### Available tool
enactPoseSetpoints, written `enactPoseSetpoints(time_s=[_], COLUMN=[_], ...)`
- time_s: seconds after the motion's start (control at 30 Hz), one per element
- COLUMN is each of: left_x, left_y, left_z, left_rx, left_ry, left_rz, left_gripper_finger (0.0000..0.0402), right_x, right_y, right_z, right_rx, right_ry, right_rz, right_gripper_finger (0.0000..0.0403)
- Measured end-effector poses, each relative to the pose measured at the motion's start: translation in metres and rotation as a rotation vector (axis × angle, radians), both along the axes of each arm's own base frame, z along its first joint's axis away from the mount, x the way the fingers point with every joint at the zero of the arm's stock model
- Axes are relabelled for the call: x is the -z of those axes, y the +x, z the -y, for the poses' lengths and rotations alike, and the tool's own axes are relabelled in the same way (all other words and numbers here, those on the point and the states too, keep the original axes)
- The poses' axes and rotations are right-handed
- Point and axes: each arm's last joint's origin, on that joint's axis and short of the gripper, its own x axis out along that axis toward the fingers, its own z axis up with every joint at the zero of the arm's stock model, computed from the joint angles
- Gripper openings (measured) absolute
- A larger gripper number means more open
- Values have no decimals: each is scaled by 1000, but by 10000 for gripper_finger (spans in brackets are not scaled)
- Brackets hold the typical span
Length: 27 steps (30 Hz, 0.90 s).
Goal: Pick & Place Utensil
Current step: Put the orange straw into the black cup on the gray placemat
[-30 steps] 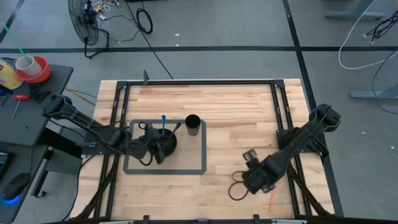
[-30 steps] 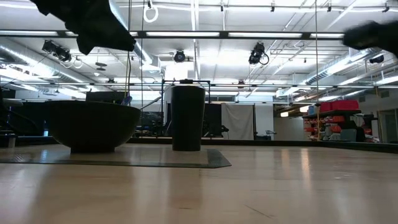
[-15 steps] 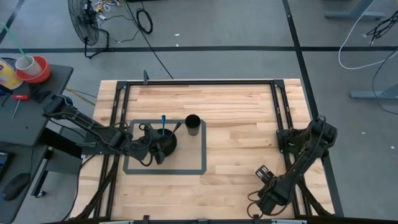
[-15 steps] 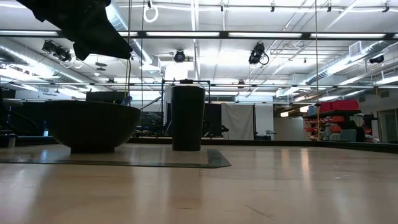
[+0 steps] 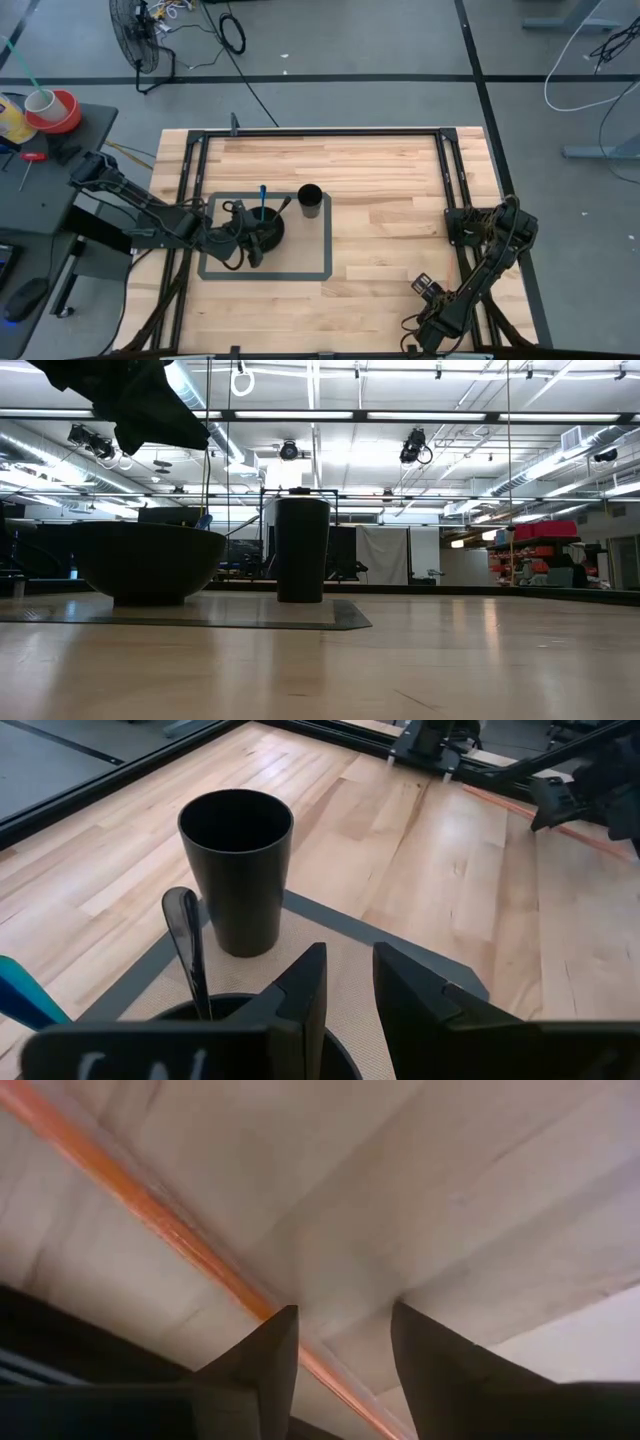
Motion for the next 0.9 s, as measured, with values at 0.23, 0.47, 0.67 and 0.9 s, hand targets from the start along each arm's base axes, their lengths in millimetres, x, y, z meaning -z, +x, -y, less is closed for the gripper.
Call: enactPoseSetpoints(time_s=[0.23,0.47,0.67,0.9], left_x=[-1,-1,-1,-1], left_y=[0,0,0,0], left_z=[0,0,0,0], left_rx=[-1,-3,-3,-1], left_ry=[-3,-3,-3,-4], left_rz=[6,8,8,8], left_gripper_finger=[89,89,89,89], right_x=[-8,-8,3,4], right_y=[0,-11,-18,-17], right_z=[6,3,-2,-1], right_rx=[45,-38,-57,-105], right_ry=[-56,16,72,38], right_rz=[12,-95,-36,28], right_gripper_finger=[153,155,155,147])
